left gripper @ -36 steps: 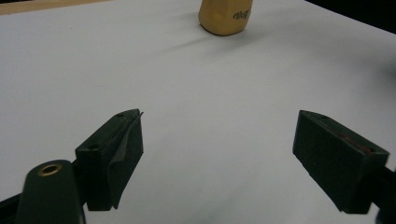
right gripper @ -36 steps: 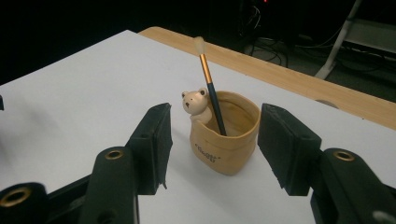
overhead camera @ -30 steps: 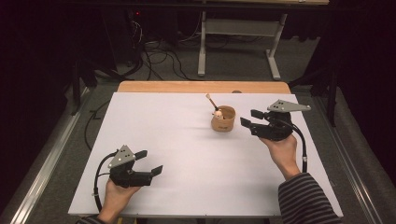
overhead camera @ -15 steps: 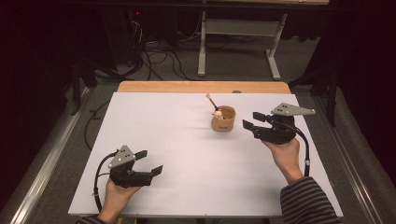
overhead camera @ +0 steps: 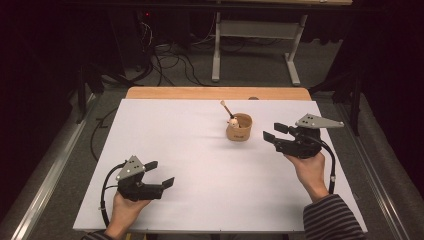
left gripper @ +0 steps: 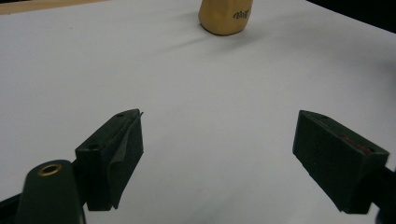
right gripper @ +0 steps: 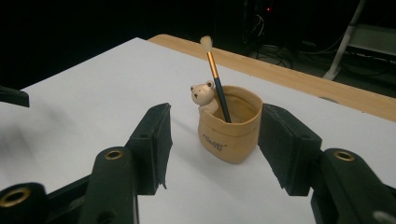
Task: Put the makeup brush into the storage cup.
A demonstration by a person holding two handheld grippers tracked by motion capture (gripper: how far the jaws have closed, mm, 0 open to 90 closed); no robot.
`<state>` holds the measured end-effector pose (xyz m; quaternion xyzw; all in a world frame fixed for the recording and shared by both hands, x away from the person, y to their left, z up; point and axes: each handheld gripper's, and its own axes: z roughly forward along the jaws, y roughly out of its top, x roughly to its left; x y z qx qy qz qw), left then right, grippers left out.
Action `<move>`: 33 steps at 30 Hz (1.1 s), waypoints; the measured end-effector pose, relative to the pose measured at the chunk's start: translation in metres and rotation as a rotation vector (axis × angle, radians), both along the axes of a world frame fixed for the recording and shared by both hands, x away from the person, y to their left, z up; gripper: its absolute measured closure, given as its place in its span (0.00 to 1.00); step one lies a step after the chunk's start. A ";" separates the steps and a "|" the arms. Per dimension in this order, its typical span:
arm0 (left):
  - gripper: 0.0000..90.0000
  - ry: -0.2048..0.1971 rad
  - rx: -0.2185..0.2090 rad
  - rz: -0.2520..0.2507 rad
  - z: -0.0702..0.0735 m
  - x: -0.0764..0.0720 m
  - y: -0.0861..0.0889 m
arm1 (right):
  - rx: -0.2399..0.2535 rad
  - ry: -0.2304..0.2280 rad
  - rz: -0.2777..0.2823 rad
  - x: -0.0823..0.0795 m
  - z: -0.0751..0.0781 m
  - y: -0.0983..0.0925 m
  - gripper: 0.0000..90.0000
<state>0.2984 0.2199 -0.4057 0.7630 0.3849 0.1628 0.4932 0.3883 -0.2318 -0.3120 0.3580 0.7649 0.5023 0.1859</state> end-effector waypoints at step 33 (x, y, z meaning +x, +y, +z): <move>0.19 0.001 -0.001 0.000 0.000 0.000 0.000 | 0.029 0.002 -0.027 -0.016 -0.003 -0.024 0.49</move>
